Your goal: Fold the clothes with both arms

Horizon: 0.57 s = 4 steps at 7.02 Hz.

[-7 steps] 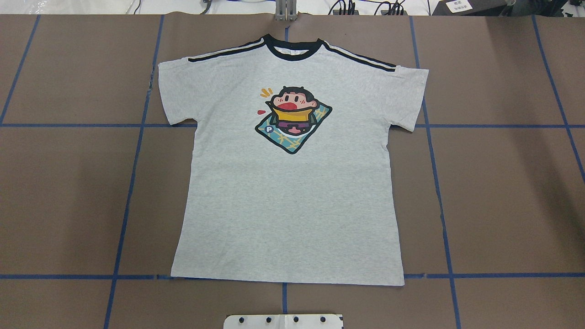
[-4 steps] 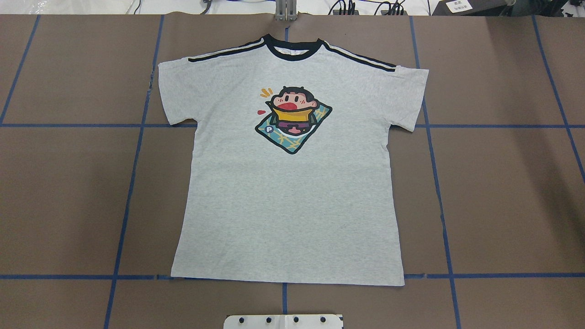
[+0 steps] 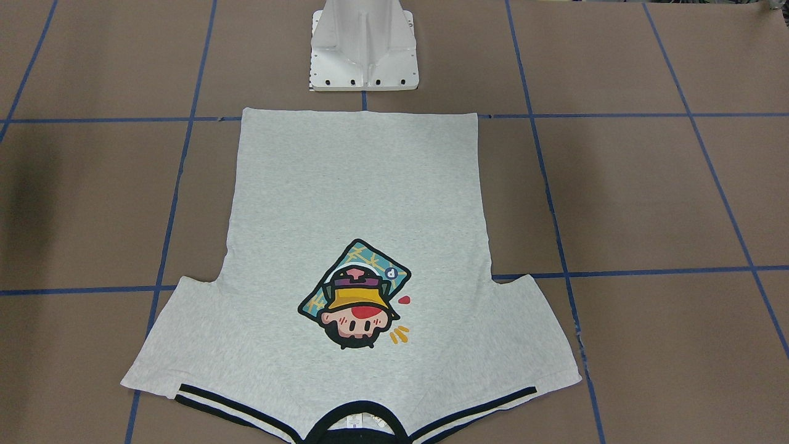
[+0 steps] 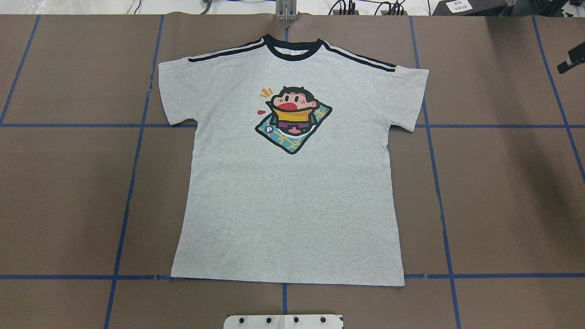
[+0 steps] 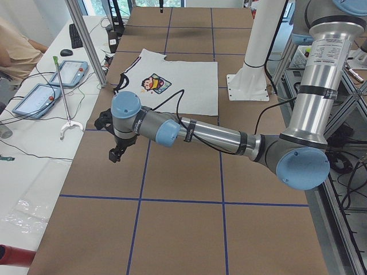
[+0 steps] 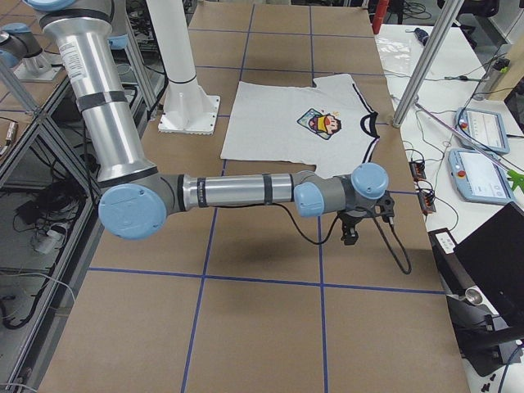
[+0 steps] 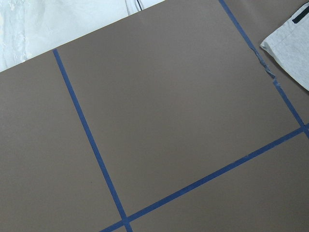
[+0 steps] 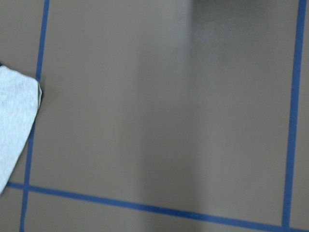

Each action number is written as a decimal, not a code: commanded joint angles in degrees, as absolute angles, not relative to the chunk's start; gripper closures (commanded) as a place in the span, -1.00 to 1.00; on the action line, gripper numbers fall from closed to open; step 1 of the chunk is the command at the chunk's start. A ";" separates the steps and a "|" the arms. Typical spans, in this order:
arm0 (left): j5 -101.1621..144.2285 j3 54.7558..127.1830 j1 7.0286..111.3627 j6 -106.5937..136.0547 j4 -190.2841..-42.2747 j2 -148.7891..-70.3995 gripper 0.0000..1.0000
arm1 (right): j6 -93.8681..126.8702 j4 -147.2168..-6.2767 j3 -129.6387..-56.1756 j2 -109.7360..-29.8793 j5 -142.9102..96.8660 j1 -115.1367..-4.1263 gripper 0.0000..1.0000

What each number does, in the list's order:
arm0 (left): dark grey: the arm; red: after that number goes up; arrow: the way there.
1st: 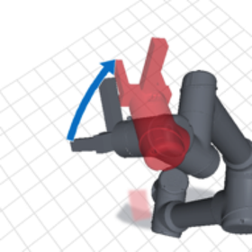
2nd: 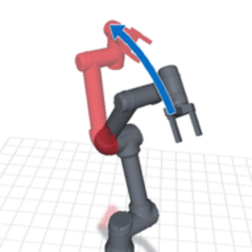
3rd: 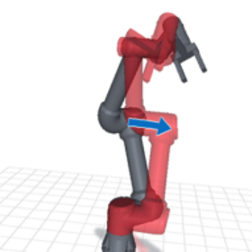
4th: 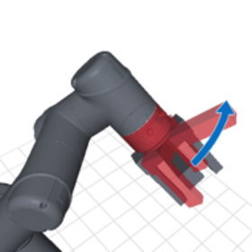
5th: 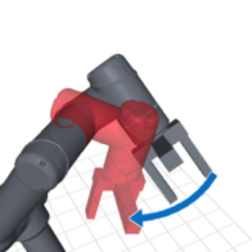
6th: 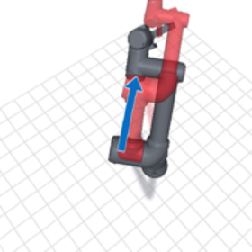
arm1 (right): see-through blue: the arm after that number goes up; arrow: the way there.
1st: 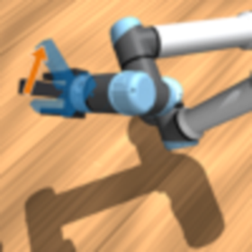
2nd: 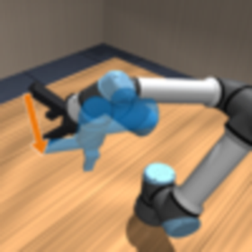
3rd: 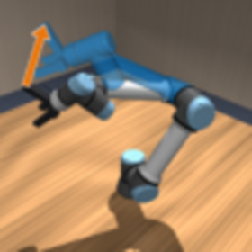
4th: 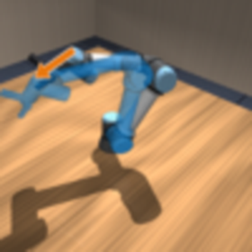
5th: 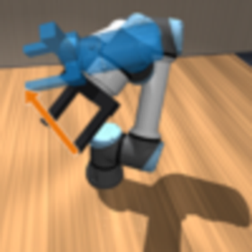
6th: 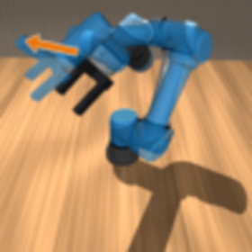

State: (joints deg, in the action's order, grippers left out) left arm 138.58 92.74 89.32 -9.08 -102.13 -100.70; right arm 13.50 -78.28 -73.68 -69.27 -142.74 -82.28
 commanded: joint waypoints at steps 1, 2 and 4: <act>138.43 94.21 88.77 -9.23 -102.30 -100.72 -1.00 | 30.49 -66.95 -65.67 -61.62 -138.20 -77.11 -0.98; 138.51 93.26 86.51 -9.49 -102.30 -100.81 -1.00 | 40.59 -58.62 -65.57 -61.35 -130.33 -71.95 -0.93; 138.60 92.90 84.99 -9.40 -102.39 -100.64 -1.00 | 54.36 -49.95 -64.61 -60.39 -116.69 -64.28 -0.85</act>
